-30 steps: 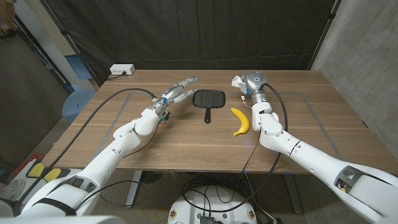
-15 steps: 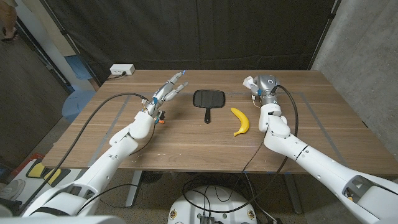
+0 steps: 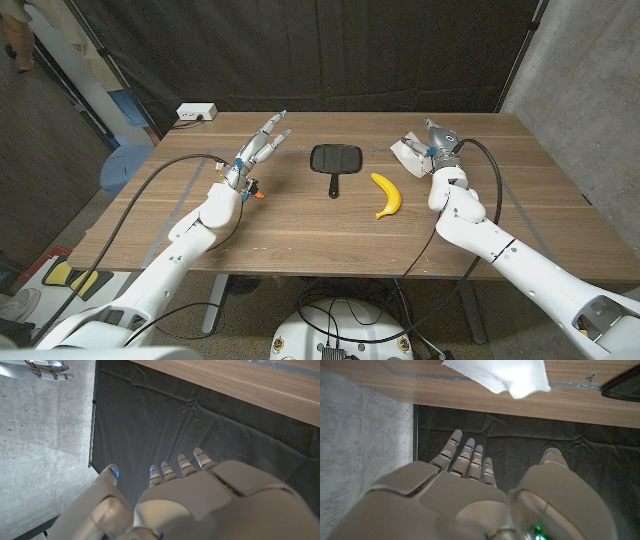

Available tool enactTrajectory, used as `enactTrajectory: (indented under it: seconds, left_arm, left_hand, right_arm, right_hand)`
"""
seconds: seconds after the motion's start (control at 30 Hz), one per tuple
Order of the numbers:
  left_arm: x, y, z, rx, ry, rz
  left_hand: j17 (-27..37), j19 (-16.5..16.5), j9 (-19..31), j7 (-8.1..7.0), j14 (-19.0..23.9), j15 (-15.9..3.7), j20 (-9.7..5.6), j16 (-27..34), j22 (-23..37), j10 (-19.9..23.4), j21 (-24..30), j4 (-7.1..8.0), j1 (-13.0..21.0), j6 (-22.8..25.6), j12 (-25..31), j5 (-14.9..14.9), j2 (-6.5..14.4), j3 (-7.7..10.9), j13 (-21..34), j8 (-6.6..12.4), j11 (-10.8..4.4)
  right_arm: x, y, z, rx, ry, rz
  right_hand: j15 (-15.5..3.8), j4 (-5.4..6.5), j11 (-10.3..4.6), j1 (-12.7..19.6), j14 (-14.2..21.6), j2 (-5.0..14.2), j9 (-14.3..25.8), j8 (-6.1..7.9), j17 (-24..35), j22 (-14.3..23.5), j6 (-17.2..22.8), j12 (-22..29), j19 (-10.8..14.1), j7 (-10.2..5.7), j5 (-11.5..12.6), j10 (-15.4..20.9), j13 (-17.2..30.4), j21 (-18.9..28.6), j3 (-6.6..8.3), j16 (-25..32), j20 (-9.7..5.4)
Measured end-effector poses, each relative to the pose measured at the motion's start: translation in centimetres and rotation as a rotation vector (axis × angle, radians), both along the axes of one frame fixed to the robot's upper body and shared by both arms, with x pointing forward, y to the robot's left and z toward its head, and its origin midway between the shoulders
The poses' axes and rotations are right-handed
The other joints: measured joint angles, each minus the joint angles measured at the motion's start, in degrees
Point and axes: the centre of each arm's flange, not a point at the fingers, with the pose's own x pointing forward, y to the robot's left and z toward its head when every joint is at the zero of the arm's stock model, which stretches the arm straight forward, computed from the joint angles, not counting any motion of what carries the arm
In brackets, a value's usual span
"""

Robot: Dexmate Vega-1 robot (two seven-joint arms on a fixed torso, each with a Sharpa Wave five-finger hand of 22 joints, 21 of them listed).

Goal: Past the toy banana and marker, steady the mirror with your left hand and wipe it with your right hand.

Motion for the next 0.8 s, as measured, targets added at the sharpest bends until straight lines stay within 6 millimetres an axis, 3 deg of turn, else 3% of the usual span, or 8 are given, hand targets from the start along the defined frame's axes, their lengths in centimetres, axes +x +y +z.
enactTrajectory:
  seconds: [0.13,0.37,0.43,0.53,0.57,0.8]
  left_arm:
    - [-0.3,0.4,0.0,-0.006,-0.007,-0.007]
    - [-0.6,1.7,-0.5,-0.019,-0.009,-0.007]
    - [-0.7,2.5,-0.9,-0.024,-0.005,-0.001]
    - [-0.9,2.7,-0.9,-0.028,-0.010,-0.007]
    - [-0.9,3.3,-1.3,-0.031,-0.005,0.001]
    - [-0.7,4.4,-2.2,-0.047,0.021,0.003]
  left_hand:
    - [0.0,0.0,0.0,0.00,0.0,0.00,0.00,0.0,0.0,0.0,0.0,0.00,0.0,0.0,0.0,-0.2,0.0,0.00,0.0,0.00,0.00]
    - [0.0,0.0,0.0,0.00,0.0,0.00,0.00,0.0,0.0,0.0,0.0,0.00,0.0,0.0,0.0,-0.2,0.0,0.00,0.0,0.00,0.00]
    - [0.2,0.0,0.0,0.00,0.0,0.00,0.00,0.0,0.0,0.0,0.0,0.00,0.0,0.0,0.0,-0.2,0.0,0.00,0.0,0.00,0.00]
    - [0.3,0.0,0.0,0.00,0.0,0.00,0.00,0.0,0.0,0.0,0.0,0.00,0.0,0.0,0.0,-0.2,0.0,0.00,0.0,0.24,0.00]
    - [0.3,0.0,0.0,0.00,0.0,0.00,0.00,0.1,0.0,0.0,0.0,0.00,0.0,0.0,0.2,-0.2,0.0,0.00,0.0,0.24,0.00]
    - [0.3,0.0,0.0,0.00,0.0,0.00,-0.01,0.3,0.0,0.3,0.0,0.00,0.0,0.0,0.4,-0.2,0.0,0.00,0.0,0.24,0.32]
  right_arm:
    - [-0.4,-0.6,-0.4,0.043,0.028,0.027]
    - [-1.0,-1.2,-0.9,0.100,0.024,0.063]
    - [-1.3,-1.0,-0.9,0.136,-0.006,0.106]
    - [-1.5,-1.8,-1.3,0.178,-0.017,0.115]
    - [-1.7,-1.1,-1.2,0.215,-0.050,0.182]
    - [-2.5,-0.6,-1.1,0.300,-0.130,0.293]
  right_hand:
    - [1.16,0.55,1.10,-1.0,-1.9,-0.20,0.0,0.12,-0.1,0.0,-0.7,0.0,-1.7,0.31,0.0,-1.9,0.0,-0.8,-0.54,0.0,0.74]
    - [1.51,2.02,0.46,-4.0,-2.2,1.93,0.0,1.31,-0.3,0.0,1.2,1.0,-2.4,-0.23,0.0,-0.9,0.0,-1.3,-1.17,0.7,0.74]
    - [0.49,2.38,0.17,-4.8,-1.6,2.74,0.0,1.71,-0.4,0.0,2.6,1.4,-2.0,-0.43,0.0,-0.2,-0.2,-1.3,-0.92,1.1,0.41]
    - [-0.64,2.38,0.15,-4.5,-0.7,3.61,-0.2,2.14,-1.0,0.0,4.4,2.4,-0.4,-0.75,0.0,2.0,-0.3,-1.3,-0.92,1.2,0.11]
    - [-0.83,2.35,0.19,-4.3,-0.5,3.82,-0.3,2.26,-1.2,0.0,4.9,2.4,-0.3,-0.78,0.0,2.5,-0.3,-1.3,-0.89,1.5,-0.09]
    - [-0.70,2.27,-0.16,-3.9,0.4,4.84,-0.3,2.36,-1.6,0.0,6.0,2.9,0.0,-1.02,0.0,3.1,-0.3,-1.3,-0.33,1.6,-0.27]
